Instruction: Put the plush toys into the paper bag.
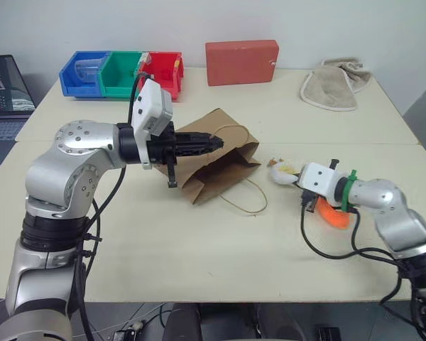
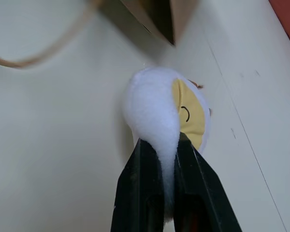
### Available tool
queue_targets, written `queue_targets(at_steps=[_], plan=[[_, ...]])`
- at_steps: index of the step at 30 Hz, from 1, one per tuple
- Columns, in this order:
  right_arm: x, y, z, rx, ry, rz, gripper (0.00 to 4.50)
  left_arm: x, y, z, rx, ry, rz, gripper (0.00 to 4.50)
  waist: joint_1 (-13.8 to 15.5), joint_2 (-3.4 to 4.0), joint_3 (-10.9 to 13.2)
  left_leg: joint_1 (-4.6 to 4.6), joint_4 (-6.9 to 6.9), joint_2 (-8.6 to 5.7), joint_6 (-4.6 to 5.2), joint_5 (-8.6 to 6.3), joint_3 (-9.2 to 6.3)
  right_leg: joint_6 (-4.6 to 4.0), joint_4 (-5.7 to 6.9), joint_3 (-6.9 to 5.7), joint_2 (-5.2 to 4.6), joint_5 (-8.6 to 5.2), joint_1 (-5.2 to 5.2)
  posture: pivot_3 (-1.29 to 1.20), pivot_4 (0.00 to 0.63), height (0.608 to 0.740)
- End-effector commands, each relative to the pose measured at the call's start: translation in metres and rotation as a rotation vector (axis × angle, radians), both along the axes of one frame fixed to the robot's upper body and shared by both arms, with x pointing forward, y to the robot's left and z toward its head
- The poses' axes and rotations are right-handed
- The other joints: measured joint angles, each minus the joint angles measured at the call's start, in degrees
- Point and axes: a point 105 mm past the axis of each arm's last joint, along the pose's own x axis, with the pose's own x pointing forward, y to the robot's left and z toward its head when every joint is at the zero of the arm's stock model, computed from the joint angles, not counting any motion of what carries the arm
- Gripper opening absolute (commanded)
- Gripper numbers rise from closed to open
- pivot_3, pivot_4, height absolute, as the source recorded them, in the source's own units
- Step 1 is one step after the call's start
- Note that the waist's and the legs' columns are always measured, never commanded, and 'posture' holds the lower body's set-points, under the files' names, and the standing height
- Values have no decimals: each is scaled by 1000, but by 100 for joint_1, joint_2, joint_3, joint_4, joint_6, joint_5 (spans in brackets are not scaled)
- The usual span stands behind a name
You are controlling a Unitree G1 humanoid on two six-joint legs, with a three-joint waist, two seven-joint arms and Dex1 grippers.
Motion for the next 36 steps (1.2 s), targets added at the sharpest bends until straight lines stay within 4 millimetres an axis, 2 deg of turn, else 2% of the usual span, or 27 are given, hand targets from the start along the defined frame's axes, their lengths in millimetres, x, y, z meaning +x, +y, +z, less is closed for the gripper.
queue_targets(at_steps=[1, 4, 6, 8, 10, 12, 19, 24, 27, 36], plan=[[-35, 27, 32, 53, 55, 200, 40, -8, 0, 11, -10, -35, -22, 0, -5, 0, 0, 0, 0, 1, 0, 0, -1, 0, 0, -2, 0, 0, 0, 0, 150, 740], [-45, 39, 38, 89, 88, 251, 40, -9, -1, 10, -8, -31, -32, 0, -16, 0, 0, 2, 2, 2, 0, 0, -1, 0, 1, -1, 1, 0, 2, 0, 150, 740], [-47, 62, 44, 212, 92, 293, 40, -11, -3, 9, -4, -23, -51, 0, -21, -3, -2, 2, 7, 2, 0, 0, -1, 0, 2, -1, 1, 0, 4, 0, 150, 740], [-38, 76, 40, 221, 57, 300, 40, -12, -5, 8, -1, -19, -63, 0, -36, -3, -2, 4, 12, 2, 0, 1, 0, 0, 2, 2, 2, 0, 6, 0, 150, 740], [-15, 88, 34, 235, 6, 238, 40, -14, -6, 8, -2, -17, -72, 0, -27, -4, -3, 5, 13, 2, 0, 2, -1, 0, 4, 0, 2, 0, 6, 0, 150, 740], [-1, 99, 30, 236, -22, 208, 40, -15, -7, 9, -4, -17, -75, 0, -27, -4, -3, 5, 15, 2, 0, 3, 0, 1, 4, 1, 2, 0, 6, 0, 150, 740], [21, 141, 16, 232, -52, 199, 40, -17, -8, 8, -7, -11, -78, 0, -17, -4, -2, 0, 2, 2, -1, 2, -4, -1, 4, -5, 1, 1, -4, 0, 150, 740], [34, 168, 28, 405, -47, 101, 40, -17, -10, 8, -17, -7, -83, 0, -20, -4, -2, -1, 0, 3, -20, 13, -7, -2, 9, -7, 1, 1, -5, 0, 150, 740], [37, 169, 28, 428, -52, 66, 839, -17, -10, 8, -19, -7, -80, 0, -16, -3, -2, 0, 1, 3, -21, 13, -9, -2, 14, -9, 2, 1, -5, 0, 150, 740], [24, 160, 20, 375, -34, 93, 4188, -14, -10, 7, -27, -6, -71, 0, -5, -4, -2, 0, 2, 2, -3, 3, -9, -2, 14, -10, 1, 1, -5, 0, 150, 740]])
